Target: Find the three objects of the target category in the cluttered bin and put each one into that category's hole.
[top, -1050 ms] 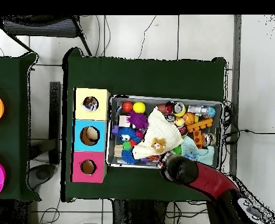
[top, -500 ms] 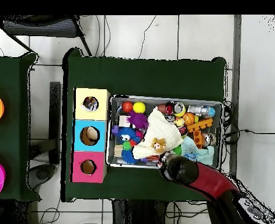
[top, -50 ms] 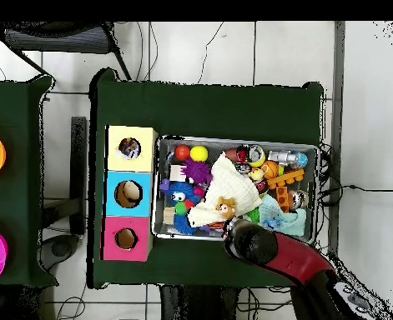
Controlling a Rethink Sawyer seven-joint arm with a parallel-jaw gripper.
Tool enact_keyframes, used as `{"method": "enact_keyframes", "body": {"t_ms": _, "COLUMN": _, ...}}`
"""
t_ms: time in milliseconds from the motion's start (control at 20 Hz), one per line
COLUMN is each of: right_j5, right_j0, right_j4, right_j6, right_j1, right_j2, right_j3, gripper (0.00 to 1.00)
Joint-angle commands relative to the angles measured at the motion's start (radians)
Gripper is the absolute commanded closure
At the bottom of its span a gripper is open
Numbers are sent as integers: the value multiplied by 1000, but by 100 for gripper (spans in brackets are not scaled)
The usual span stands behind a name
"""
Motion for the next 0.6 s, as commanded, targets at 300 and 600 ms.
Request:
{"method": "enact_keyframes", "body": {"t_ms": 300, "right_j5": 46, "right_j0": 75, "right_j4": -29, "right_j6": 67, "right_j1": 18, "right_j2": 31, "right_j3": 65, "gripper": 0}}
{"method": "enact_keyframes", "body": {"t_ms": 600, "right_j5": 69, "right_j0": 73, "right_j4": -7, "right_j6": 62, "right_j1": 62, "right_j2": 39, "right_j3": 22, "gripper": 0}}
